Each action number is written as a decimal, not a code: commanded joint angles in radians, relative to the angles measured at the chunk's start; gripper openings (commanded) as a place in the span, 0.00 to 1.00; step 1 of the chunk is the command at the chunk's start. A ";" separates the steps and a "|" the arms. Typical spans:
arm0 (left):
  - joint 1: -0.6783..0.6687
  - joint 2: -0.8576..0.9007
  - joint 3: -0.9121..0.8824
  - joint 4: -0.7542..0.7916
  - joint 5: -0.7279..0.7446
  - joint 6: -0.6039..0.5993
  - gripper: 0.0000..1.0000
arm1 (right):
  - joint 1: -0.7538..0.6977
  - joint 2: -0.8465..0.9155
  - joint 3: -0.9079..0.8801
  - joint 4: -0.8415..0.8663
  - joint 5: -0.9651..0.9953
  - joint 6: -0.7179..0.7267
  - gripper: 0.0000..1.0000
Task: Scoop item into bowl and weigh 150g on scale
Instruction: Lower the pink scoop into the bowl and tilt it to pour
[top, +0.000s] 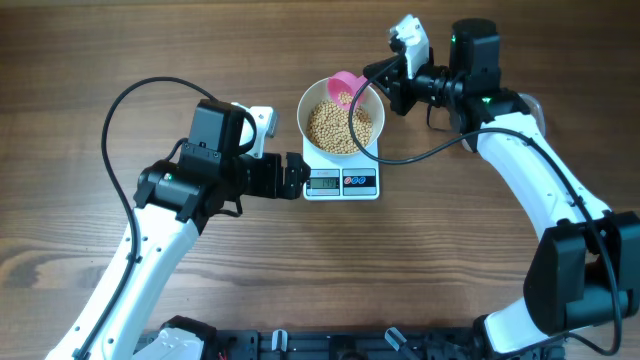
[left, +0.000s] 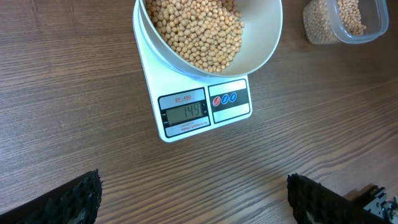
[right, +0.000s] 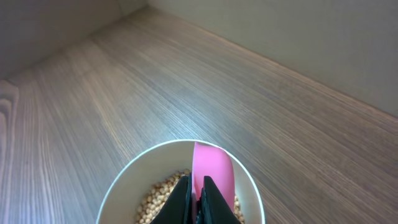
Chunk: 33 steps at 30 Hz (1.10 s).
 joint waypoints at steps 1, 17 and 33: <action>-0.004 0.002 -0.007 0.003 0.012 0.016 1.00 | 0.000 -0.022 -0.001 -0.001 0.035 -0.051 0.04; -0.004 0.002 -0.007 0.003 0.012 0.016 1.00 | 0.004 -0.043 0.005 0.057 0.013 -0.032 0.04; -0.004 0.002 -0.007 0.003 0.012 0.016 1.00 | 0.026 -0.084 0.026 -0.134 0.053 -0.145 0.04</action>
